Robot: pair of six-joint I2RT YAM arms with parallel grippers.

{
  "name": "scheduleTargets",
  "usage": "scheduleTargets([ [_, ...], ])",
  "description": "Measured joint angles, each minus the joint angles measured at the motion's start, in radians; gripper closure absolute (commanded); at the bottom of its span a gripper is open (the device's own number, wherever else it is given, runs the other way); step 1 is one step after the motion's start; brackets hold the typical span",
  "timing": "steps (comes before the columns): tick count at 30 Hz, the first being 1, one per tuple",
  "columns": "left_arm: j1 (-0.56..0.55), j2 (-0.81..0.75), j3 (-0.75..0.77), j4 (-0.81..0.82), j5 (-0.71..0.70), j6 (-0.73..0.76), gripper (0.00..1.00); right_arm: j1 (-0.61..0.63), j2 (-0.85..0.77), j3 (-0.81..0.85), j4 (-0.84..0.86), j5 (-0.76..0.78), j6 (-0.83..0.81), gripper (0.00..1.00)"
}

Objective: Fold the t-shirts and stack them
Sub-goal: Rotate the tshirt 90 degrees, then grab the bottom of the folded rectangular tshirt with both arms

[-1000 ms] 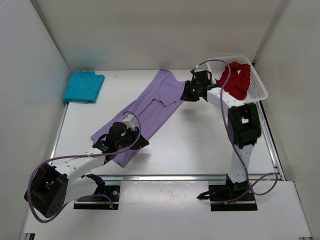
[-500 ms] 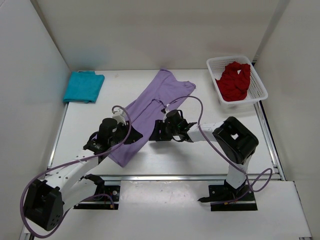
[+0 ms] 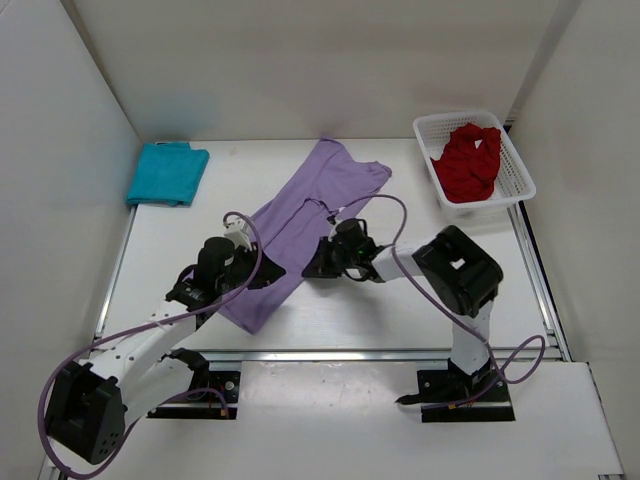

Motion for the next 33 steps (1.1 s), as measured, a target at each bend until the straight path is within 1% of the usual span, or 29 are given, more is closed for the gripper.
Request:
scheduleTargets([
  [3, -0.024, 0.014, 0.0, 0.0, -0.007, 0.002, 0.79, -0.072, -0.119, -0.147, 0.001, -0.012, -0.02, 1.0],
  [5, -0.056, 0.043, 0.0, 0.003, -0.018, 0.003, 0.8, -0.171, -0.245, -0.277, -0.024, -0.024, -0.043, 1.0],
  [6, -0.073, 0.063, 0.0, 0.003, -0.019, 0.003, 0.8, -0.227, -0.301, -0.328, -0.04, -0.029, -0.057, 0.93],
  [7, -0.096, 0.086, 0.0, 0.003, -0.022, 0.003, 0.81, -0.287, -0.357, -0.376, -0.057, -0.037, -0.071, 0.9],
  [8, -0.118, 0.11, 0.0, 0.003, -0.029, 0.005, 0.82, -0.356, -0.409, -0.417, -0.078, -0.037, -0.087, 0.82],
  [9, -0.137, 0.129, 0.0, 0.001, -0.034, 0.006, 0.82, -0.4, -0.449, -0.444, -0.095, -0.039, -0.097, 0.72],
  [10, -0.161, 0.146, 0.001, -0.003, -0.046, 0.009, 0.82, -0.433, -0.488, -0.468, -0.111, -0.04, -0.108, 0.67],
  [11, -0.185, 0.161, 0.002, -0.014, -0.057, 0.013, 0.83, -0.458, -0.536, -0.491, -0.135, -0.039, -0.124, 0.59],
  [13, -0.223, 0.169, 0.003, -0.042, -0.081, 0.025, 0.8, -0.472, -0.631, -0.521, -0.195, -0.033, -0.15, 0.54],
  [14, -0.235, 0.165, 0.004, -0.057, -0.095, 0.032, 0.78, -0.469, -0.682, -0.53, -0.227, -0.03, -0.163, 0.54],
  [17, -0.256, 0.136, 0.009, -0.13, -0.164, 0.056, 0.69, -0.441, -0.848, -0.566, -0.309, -0.013, -0.184, 0.55],
  [18, -0.262, 0.126, 0.012, -0.159, -0.187, 0.063, 0.64, -0.418, -0.914, -0.583, -0.339, 0.006, -0.184, 0.56],
  [20, -0.276, 0.114, 0.012, -0.208, -0.23, 0.074, 0.58, -0.355, -1.028, -0.621, -0.404, 0.034, -0.179, 0.57],
  [21, -0.286, 0.111, 0.01, -0.227, -0.246, 0.076, 0.54, -0.317, -1.081, -0.641, -0.438, 0.051, -0.172, 0.6],
  [23, -0.299, 0.103, -0.008, -0.249, -0.262, 0.076, 0.47, -0.251, -1.164, -0.689, -0.499, 0.069, -0.148, 0.63],
  [26, -0.288, 0.077, -0.065, -0.252, -0.255, 0.068, 0.4, -0.181, -1.25, -0.768, -0.586, 0.09, -0.099, 0.64],
  [30, -0.285, 0.085, -0.084, -0.256, -0.242, 0.057, 0.37, -0.112, -1.31, -0.812, -0.628, 0.097, -0.035, 0.64],
  [33, -0.305, 0.112, -0.082, -0.222, -0.215, 0.043, 0.4, -0.073, -1.328, -0.822, -0.63, 0.098, 0.001, 0.65],
])
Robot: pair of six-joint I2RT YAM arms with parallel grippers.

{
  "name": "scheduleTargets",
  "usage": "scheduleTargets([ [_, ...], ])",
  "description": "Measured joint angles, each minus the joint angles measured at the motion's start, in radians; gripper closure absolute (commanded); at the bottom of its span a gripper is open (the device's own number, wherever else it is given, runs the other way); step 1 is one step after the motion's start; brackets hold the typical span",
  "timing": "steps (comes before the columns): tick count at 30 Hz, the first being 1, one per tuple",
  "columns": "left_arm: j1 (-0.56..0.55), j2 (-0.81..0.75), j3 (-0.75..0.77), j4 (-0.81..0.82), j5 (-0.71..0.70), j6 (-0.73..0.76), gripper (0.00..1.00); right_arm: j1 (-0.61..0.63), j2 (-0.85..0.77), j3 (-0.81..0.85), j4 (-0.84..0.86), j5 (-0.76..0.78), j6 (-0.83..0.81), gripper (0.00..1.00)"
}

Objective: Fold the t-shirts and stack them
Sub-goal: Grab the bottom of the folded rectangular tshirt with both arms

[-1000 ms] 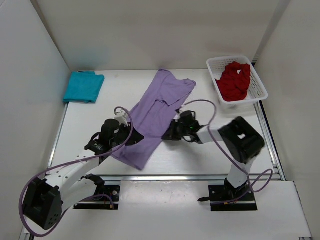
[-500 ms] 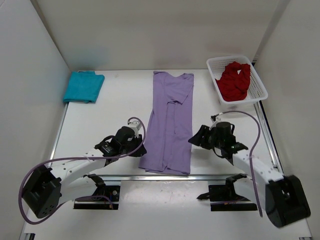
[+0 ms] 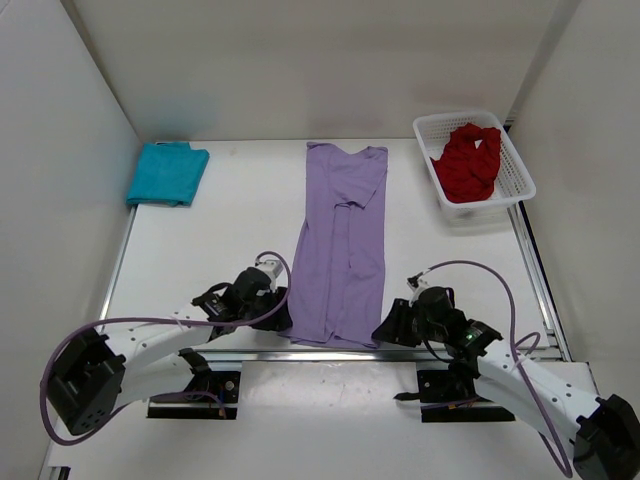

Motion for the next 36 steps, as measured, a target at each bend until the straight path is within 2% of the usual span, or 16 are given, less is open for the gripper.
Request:
scheduleTargets([
  [4, -0.034, 0.027, -0.003, 0.048, 0.036, -0.027, 0.41, -0.005, -0.011, -0.016, 0.005, -0.023, 0.026, 0.71],
  [5, -0.042, 0.031, -0.004, 0.057, 0.042, -0.034, 0.45, -0.005, -0.012, -0.018, 0.005, -0.024, 0.031, 0.75],
  [6, -0.05, 0.035, -0.006, 0.068, 0.048, -0.044, 0.54, -0.002, -0.013, -0.02, 0.005, -0.021, 0.035, 0.78],
  [7, -0.058, 0.039, -0.008, 0.076, 0.053, -0.053, 0.63, 0.004, -0.019, -0.024, 0.003, -0.021, 0.04, 0.86],
  [8, -0.064, 0.042, -0.011, 0.081, 0.059, -0.061, 0.77, 0.01, -0.026, -0.028, 0.002, -0.021, 0.044, 0.93],
  [9, -0.07, 0.042, -0.018, 0.088, 0.065, -0.069, 0.86, 0.014, -0.034, -0.034, -0.003, -0.019, 0.051, 0.98],
  [12, -0.083, 0.042, -0.039, 0.105, 0.083, -0.092, 1.0, 0.014, -0.045, -0.044, -0.008, -0.022, 0.059, 1.0],
  [16, -0.103, 0.001, -0.073, 0.117, 0.103, -0.13, 1.0, 0.056, -0.073, -0.044, -0.032, -0.012, 0.08, 1.0],
  [21, -0.117, -0.179, -0.1, 0.029, 0.158, -0.207, 1.0, 0.24, -0.158, -0.023, -0.126, 0.045, 0.157, 1.0],
  [23, -0.1, -0.243, -0.076, -0.015, 0.186, -0.22, 1.0, 0.277, -0.167, 0.019, -0.17, 0.066, 0.166, 1.0],
  [26, -0.037, -0.247, 0.03, -0.067, 0.21, -0.214, 1.0, 0.153, -0.105, 0.117, -0.187, 0.035, 0.105, 1.0],
  [31, 0.092, -0.082, 0.272, -0.032, 0.223, -0.153, 1.0, -0.262, 0.097, 0.259, -0.112, -0.106, -0.1, 1.0],
  [33, 0.147, -0.001, 0.331, 0.008, 0.223, -0.131, 1.0, -0.358, 0.204, 0.33, -0.09, -0.131, -0.173, 1.0],
  [36, 0.22, 0.13, 0.396, 0.053, 0.21, -0.103, 1.0, -0.418, 0.387, 0.44, -0.041, -0.153, -0.258, 1.0],
])
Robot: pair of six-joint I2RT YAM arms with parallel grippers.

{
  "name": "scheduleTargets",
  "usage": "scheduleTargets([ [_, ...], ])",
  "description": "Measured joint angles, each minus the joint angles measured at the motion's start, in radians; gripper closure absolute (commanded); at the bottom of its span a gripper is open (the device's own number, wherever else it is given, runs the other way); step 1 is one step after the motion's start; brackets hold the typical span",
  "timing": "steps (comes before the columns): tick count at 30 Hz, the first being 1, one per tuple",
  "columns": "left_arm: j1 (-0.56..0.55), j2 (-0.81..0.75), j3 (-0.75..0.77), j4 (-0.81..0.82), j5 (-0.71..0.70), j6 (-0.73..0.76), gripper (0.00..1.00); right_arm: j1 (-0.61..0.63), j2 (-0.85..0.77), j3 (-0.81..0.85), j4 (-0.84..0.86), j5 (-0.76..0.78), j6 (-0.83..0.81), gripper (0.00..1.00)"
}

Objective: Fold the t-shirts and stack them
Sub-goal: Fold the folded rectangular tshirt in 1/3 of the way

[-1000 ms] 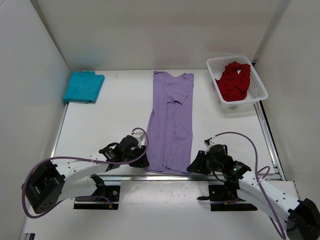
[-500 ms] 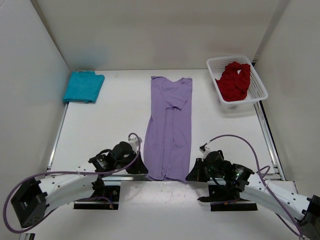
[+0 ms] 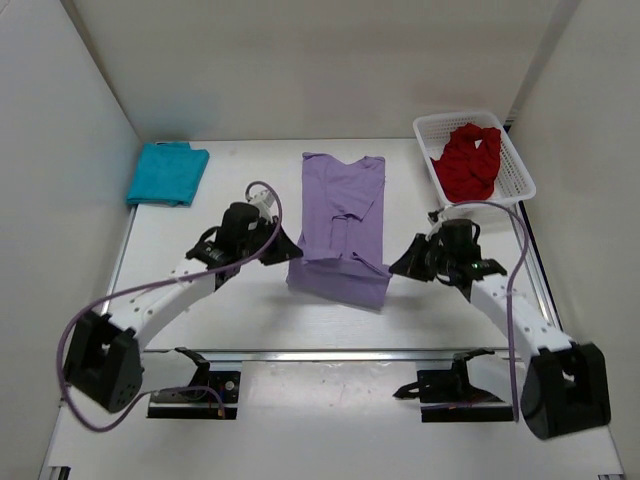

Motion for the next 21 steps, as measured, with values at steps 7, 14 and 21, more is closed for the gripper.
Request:
scheduleTargets([
  [7, 0.116, 0.355, 0.204, 0.069, -0.013, 0.032, 1.0, -0.053, 0.352, 0.238, 0.112, -0.013, -0.082, 1.0],
  [14, 0.156, 0.598, 0.391, 0.093, -0.017, 0.053, 1.0, -0.096, 0.615, 0.448, 0.163, -0.03, -0.101, 1.0],
  [21, 0.189, 0.755, 0.522, 0.105, -0.014, 0.061, 0.77, -0.119, 0.817, 0.608, 0.168, -0.031, -0.114, 0.93],
])
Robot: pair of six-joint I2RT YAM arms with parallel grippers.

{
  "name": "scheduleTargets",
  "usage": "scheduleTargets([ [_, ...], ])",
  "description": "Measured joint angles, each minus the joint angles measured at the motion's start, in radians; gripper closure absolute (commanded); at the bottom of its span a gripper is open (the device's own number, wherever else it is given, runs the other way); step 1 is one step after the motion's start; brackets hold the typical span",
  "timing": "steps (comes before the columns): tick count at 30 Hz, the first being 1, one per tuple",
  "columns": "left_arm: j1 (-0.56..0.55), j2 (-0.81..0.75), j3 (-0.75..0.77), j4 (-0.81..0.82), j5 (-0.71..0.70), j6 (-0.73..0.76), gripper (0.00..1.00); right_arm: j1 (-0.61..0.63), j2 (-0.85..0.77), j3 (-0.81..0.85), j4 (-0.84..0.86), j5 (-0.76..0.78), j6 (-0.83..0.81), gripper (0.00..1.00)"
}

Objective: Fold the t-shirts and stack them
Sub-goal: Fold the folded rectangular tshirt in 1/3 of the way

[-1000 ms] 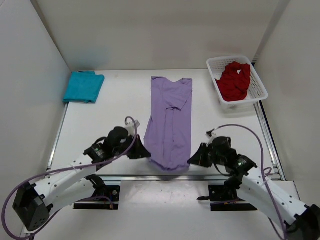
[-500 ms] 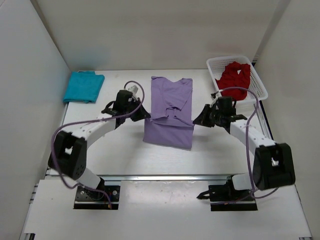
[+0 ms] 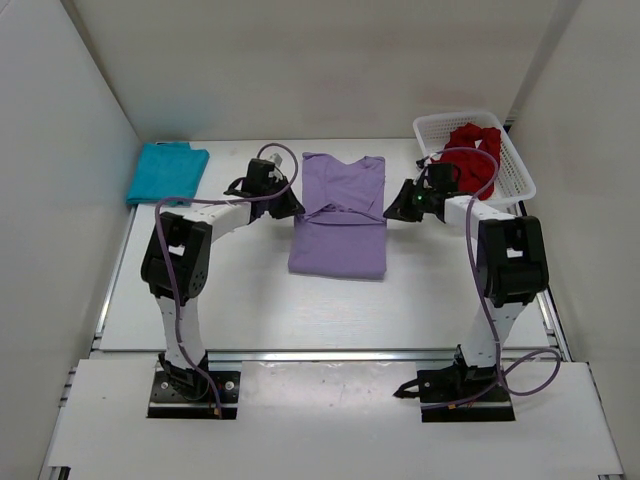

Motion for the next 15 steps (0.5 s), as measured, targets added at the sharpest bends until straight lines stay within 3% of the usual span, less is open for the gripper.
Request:
scheduleTargets([
  [2, 0.006, 0.032, 0.017, 0.006, 0.01, -0.001, 0.64, -0.001, 0.029, 0.02, 0.0, -0.002, 0.001, 0.81],
  [4, 0.013, 0.046, 0.019, 0.009, 0.014, -0.007, 0.58, -0.003, 0.046, 0.028, 0.003, -0.006, 0.001, 0.65],
  [7, 0.019, 0.035, 0.003, 0.024, 0.016, -0.017, 0.6, -0.011, 0.04, 0.028, -0.003, -0.003, 0.001, 0.59],
  [9, 0.021, -0.006, -0.038, 0.047, 0.005, -0.022, 0.64, -0.013, 0.012, 0.017, -0.003, 0.014, 0.0, 0.62],
  [13, -0.015, -0.18, -0.196, 0.101, -0.029, -0.032, 0.64, 0.001, -0.176, -0.145, 0.056, 0.059, 0.022, 0.94],
  [15, -0.064, -0.274, -0.292, 0.163, -0.035, -0.048, 0.65, 0.029, -0.289, -0.264, 0.117, 0.061, 0.051, 0.98],
])
